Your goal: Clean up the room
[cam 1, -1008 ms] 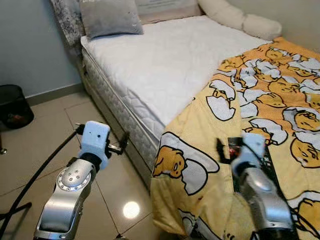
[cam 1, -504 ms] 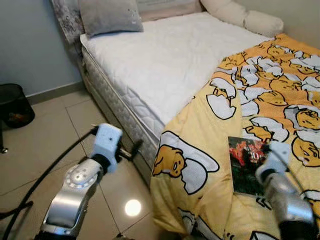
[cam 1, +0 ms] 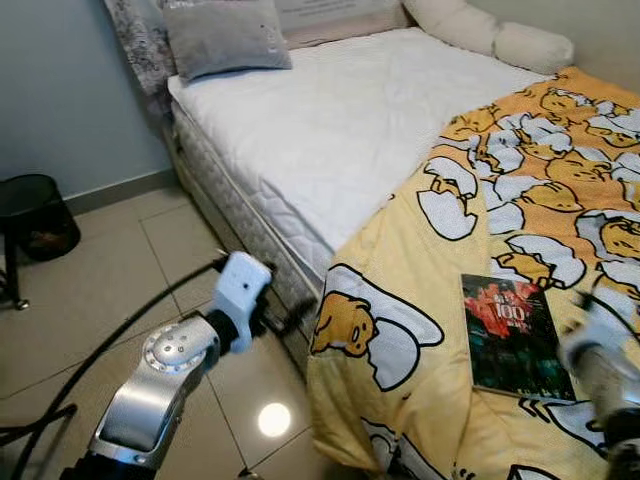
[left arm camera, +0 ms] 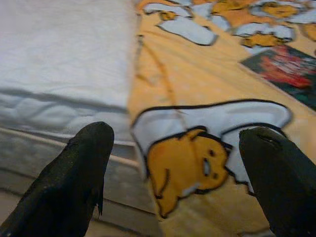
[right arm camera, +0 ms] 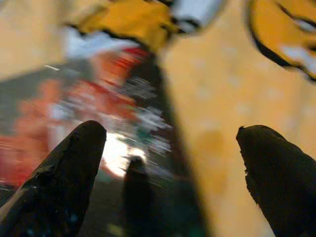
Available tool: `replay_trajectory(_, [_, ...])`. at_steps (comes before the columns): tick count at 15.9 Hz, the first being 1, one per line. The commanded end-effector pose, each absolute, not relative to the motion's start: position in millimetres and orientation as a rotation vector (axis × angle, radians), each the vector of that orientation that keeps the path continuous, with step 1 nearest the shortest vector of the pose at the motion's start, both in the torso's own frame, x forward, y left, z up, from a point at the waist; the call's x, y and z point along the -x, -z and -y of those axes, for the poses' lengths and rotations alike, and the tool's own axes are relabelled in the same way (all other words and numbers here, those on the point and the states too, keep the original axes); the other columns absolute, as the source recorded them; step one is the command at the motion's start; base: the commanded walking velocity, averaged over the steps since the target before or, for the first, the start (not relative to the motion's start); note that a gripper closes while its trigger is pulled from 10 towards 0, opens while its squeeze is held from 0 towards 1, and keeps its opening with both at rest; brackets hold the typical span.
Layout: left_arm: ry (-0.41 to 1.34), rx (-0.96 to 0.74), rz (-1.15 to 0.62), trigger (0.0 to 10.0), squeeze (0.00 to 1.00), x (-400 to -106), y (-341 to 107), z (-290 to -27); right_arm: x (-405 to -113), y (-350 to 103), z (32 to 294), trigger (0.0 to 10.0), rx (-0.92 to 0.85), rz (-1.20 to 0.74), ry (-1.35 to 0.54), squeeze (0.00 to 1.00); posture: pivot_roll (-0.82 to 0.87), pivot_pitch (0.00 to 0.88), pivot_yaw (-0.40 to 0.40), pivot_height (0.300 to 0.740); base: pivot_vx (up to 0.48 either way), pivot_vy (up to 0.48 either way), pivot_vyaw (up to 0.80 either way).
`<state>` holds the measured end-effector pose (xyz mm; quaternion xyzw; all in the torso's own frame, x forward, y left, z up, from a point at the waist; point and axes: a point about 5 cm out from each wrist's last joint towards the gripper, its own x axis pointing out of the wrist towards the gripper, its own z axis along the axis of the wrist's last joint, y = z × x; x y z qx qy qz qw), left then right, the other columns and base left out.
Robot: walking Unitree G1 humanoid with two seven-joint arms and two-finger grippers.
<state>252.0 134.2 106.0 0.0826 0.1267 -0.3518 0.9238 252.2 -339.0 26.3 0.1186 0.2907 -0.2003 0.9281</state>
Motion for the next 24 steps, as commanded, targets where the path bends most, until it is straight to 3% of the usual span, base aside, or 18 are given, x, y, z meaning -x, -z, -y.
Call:
replay_trajectory(1, [0.77, -0.169, -0.261, 10.0, 0.95, -248, -109, -130, -247, -26, 347, 10.0, -0.289, -0.591, 0.437, 0.0, -0.19, 0.004, 0.002, 0.74, 0.0, 0.0, 0.0])
replay_trajectory(4, [0.786, -0.167, -0.265, 10.0, 0.94, -246, -108, -128, -237, -21, 351, 10.0, -0.363, -0.625, 0.393, 0.0, -0.2, 0.006, 0.007, 0.74, 0.0, 0.0, 0.0])
replay_trajectory(8, [0.805, -0.164, -0.264, 10.0, 0.94, -247, -109, -126, -226, -22, 349, 10.0, -0.555, -0.632, 0.16, 0.0, -0.21, 0.013, 0.018, 0.74, 0.0, 0.0, 0.0])
replay_trajectory(14, [0.901, -0.132, -0.305, 10.0, 0.95, -240, -106, -121, -211, -17, 350, 10.0, -0.57, -0.682, 0.085, 0.0, -0.21, 0.017, 0.018, 0.74, 0.0, 0.0, 0.0])
replay_trajectory(18, [1.135, -0.132, -0.406, 10.0, 0.95, -228, -96, -109, -203, 5, 333, 10.0, -0.565, -0.774, 0.098, 0.0, -0.2, 0.016, 0.014, 0.74, 0.0, 0.0, 0.0])
replay_trajectory(24, [1.174, -0.151, -0.414, 10.0, 0.95, -231, -94, -103, -191, 26, 302, 10.0, -0.696, -0.884, -0.006, 0.0, -0.2, 0.012, 0.018, 0.74, 0.0, 0.0, 0.0])
